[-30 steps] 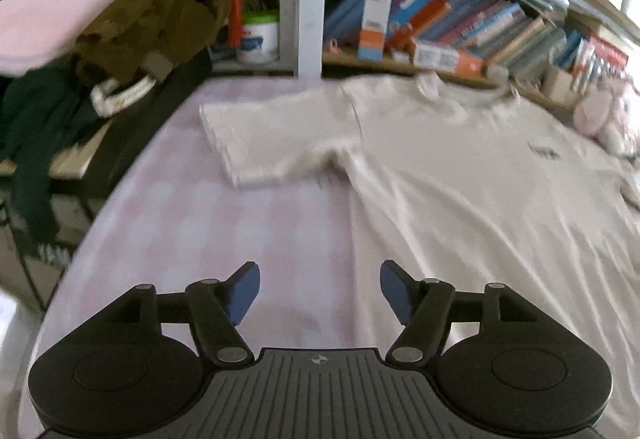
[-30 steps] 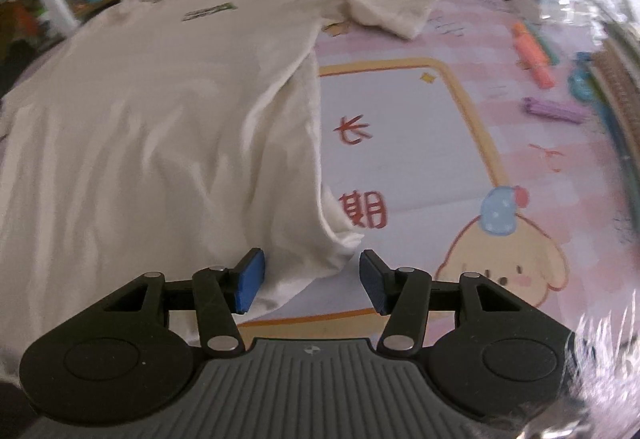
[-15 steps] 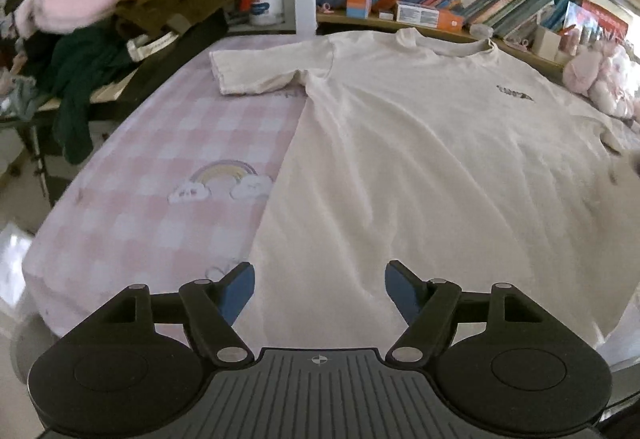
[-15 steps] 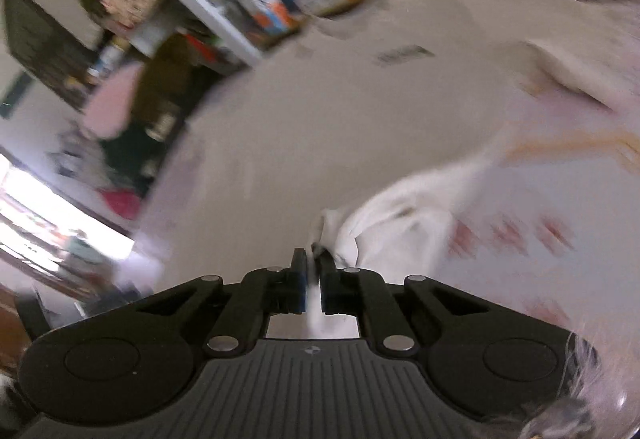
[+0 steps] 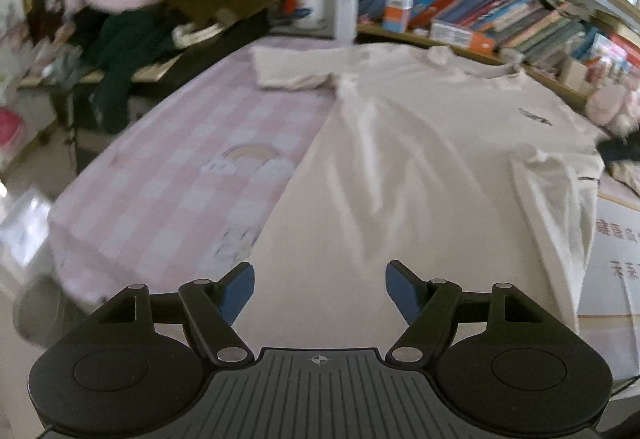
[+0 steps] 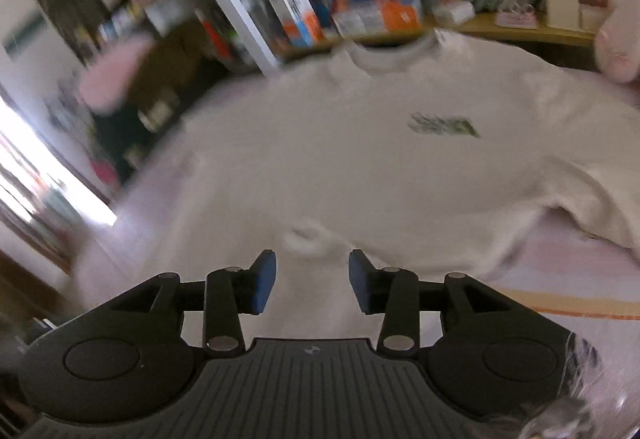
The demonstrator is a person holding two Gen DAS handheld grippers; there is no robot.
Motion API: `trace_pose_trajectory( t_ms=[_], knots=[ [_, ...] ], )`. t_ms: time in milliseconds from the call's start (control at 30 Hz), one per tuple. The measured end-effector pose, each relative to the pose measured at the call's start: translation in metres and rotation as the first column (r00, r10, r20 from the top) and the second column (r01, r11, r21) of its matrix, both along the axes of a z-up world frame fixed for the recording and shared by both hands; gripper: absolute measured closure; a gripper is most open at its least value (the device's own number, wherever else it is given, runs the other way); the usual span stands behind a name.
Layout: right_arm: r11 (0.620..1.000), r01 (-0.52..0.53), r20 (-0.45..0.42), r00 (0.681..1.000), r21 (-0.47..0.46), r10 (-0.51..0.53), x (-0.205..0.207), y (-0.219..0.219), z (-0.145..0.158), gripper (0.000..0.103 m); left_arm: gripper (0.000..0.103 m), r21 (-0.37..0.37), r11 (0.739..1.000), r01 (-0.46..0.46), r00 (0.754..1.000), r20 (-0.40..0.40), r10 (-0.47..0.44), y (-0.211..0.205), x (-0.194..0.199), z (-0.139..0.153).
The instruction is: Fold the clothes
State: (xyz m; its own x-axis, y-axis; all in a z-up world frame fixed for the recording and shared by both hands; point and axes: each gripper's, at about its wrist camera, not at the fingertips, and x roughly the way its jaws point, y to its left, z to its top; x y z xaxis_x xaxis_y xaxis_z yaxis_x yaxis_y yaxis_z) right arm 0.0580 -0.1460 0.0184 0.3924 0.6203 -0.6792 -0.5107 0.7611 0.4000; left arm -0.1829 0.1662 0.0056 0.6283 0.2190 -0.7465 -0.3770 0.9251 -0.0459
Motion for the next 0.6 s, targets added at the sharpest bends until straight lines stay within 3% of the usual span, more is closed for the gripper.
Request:
trace_pose_trajectory(
  t_ms=[167, 333, 367, 467, 600],
  knots=[
    [0.995, 0.033, 0.001, 0.999, -0.094, -0.033, 0.007, 0.006, -0.028, 0.065, 0.029, -0.007, 0.998, -0.060, 0.998, -0.025, 0.059, 0.004, -0.009, -0.001],
    [0.989, 0.041, -0.044, 0.998, -0.140, -0.048, 0.026, 0.025, -0.054, 0.065, 0.029, 0.032, 0.999, -0.031, 0.999, -0.022, 0.032, -0.001, -0.018, 0.008],
    [0.989, 0.052, -0.025, 0.998, -0.137, -0.055, 0.019, 0.023, -0.048, 0.065, 0.029, 0.039, 0.999, -0.025, 0.999, -0.021, 0.026, -0.001, -0.020, 0.010],
    [0.989, 0.082, 0.031, 0.996, -0.124, -0.079, -0.004, 0.019, -0.031, 0.088, 0.029, 0.028, 1.000, -0.012, 1.000, -0.020, 0.013, 0.006, -0.016, 0.009],
    [0.987, 0.122, 0.105, 0.988, -0.105, -0.111, -0.035, 0.012, -0.007, 0.092, 0.029, 0.016, 0.999, 0.038, 0.999, 0.010, -0.038, 0.021, -0.003, 0.010]
  ],
)
